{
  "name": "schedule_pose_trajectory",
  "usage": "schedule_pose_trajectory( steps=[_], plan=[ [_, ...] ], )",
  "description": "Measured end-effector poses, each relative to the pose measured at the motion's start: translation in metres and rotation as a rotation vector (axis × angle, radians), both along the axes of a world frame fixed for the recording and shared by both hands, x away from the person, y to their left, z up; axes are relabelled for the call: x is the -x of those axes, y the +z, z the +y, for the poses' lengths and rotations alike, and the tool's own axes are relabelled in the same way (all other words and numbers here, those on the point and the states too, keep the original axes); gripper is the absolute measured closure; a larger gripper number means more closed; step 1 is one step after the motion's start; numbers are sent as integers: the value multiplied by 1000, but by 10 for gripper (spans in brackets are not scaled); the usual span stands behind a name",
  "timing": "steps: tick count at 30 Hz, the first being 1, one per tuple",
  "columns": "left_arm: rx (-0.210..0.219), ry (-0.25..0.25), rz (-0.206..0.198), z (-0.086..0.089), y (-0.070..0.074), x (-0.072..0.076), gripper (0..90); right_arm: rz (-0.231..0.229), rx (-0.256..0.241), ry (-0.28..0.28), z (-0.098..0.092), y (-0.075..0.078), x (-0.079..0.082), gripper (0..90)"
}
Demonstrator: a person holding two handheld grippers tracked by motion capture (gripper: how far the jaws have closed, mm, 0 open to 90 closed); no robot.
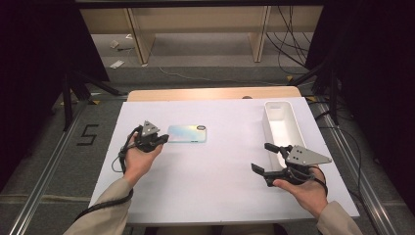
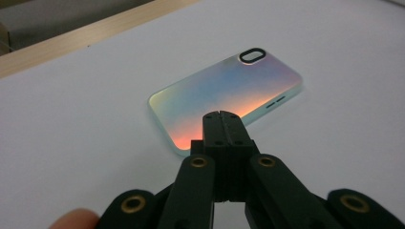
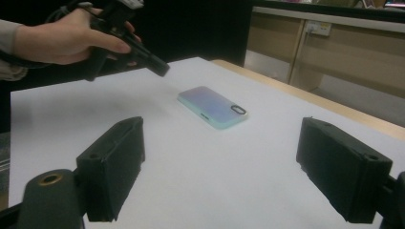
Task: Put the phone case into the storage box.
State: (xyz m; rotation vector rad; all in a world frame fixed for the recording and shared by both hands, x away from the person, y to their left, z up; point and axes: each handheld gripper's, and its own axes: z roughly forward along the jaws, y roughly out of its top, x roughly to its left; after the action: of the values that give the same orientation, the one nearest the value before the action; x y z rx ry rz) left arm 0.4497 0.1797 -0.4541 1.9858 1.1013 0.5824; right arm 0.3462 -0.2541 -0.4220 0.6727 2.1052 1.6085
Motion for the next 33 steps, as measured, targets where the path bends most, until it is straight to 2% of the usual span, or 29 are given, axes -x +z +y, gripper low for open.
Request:
schedule_pose_trajectory(
  steps=[1,2,3,6,9,10,11,12,14,15,17,19,21,22,26,33],
  plan=[
    [0,0,0,0,0,0,900,0,0,0,0,0,0,179],
    [-1,21,18,-3,-4,-14,900,3,-1,-1,0,0,0,180],
    [-1,21,18,-3,-4,-14,900,3,-4,-2,0,0,0,182],
    [2,54,44,-7,-7,-35,900,7,-6,-3,-1,-1,0,184],
    [-29,79,55,-13,-8,-61,900,10,-8,1,-1,-1,-1,190],
    [-29,79,55,-13,-8,-61,900,10,-8,1,-1,-1,-1,190],
    [-31,92,66,-14,-8,-72,900,10,-9,1,-2,-2,-1,193],
    [-31,92,66,-14,-8,-72,900,10,-9,1,-2,-2,-1,193],
    [-51,105,72,-16,-11,-88,900,15,-13,0,-3,-2,-1,195],
    [-51,105,72,-16,-11,-88,900,15,-13,0,-3,-2,-1,195],
    [-71,114,82,-17,-13,-99,900,13,-17,0,-3,-3,-1,196],
    [-67,122,99,-17,-16,-109,900,11,-18,0,-4,-2,-1,198],
    [-66,129,104,-18,-18,-113,900,13,-17,0,-4,-2,0,201],
    [-83,134,101,-20,-19,-115,900,13,-19,0,-4,-2,0,201],
    [-107,137,115,-20,-24,-118,900,13,-18,-3,-6,-2,2,204],
    [-138,124,138,-22,-32,-119,900,8,-20,-11,-7,-2,4,207]
  ],
)
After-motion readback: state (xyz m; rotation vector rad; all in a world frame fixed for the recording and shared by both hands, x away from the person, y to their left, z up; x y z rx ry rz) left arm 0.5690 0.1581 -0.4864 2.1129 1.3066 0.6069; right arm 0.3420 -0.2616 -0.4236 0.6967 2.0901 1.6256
